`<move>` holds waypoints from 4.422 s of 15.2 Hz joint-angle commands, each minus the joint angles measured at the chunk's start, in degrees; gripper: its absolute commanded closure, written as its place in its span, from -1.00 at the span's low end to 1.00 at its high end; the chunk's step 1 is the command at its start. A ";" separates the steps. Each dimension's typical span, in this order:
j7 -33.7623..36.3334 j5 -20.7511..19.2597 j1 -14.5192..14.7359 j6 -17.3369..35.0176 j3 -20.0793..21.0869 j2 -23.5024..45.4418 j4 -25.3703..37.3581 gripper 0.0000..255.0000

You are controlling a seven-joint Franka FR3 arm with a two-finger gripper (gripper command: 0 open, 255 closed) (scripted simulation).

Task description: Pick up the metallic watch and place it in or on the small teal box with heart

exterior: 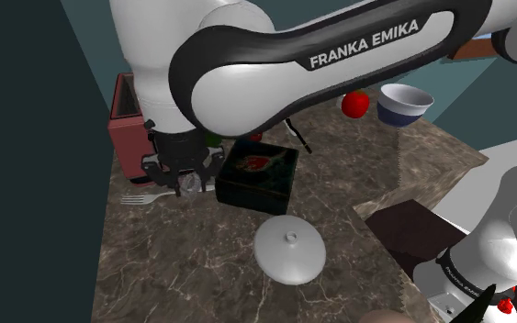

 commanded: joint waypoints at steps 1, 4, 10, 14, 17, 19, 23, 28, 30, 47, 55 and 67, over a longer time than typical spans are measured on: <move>-0.22 0.24 -0.02 -1.42 0.08 -0.37 1.06 1.00; -0.45 0.46 0.04 -3.60 0.18 -0.67 2.98 1.00; -0.81 0.71 0.28 -8.11 0.34 -0.89 7.31 1.00; -0.99 0.72 0.55 -11.25 0.43 -0.74 10.61 1.00; -1.08 0.63 0.82 -13.69 0.49 -0.45 13.33 1.00; -1.13 0.53 1.03 -15.36 0.53 -0.16 15.28 1.00; -1.19 0.20 1.59 -18.85 0.59 0.67 19.55 1.00; -1.21 -0.49 2.57 -23.56 0.65 2.26 25.76 1.00; -1.21 -0.69 2.84 -24.64 0.65 2.70 27.26 1.00; -16.02 6.77 -9.76 -11.53 -4.23 -12.61 0.78 1.00; -15.97 6.82 -9.86 -7.93 -4.29 -12.86 -3.05 1.00; -16.01 6.85 -9.76 -11.78 -4.21 -12.85 0.82 -1.00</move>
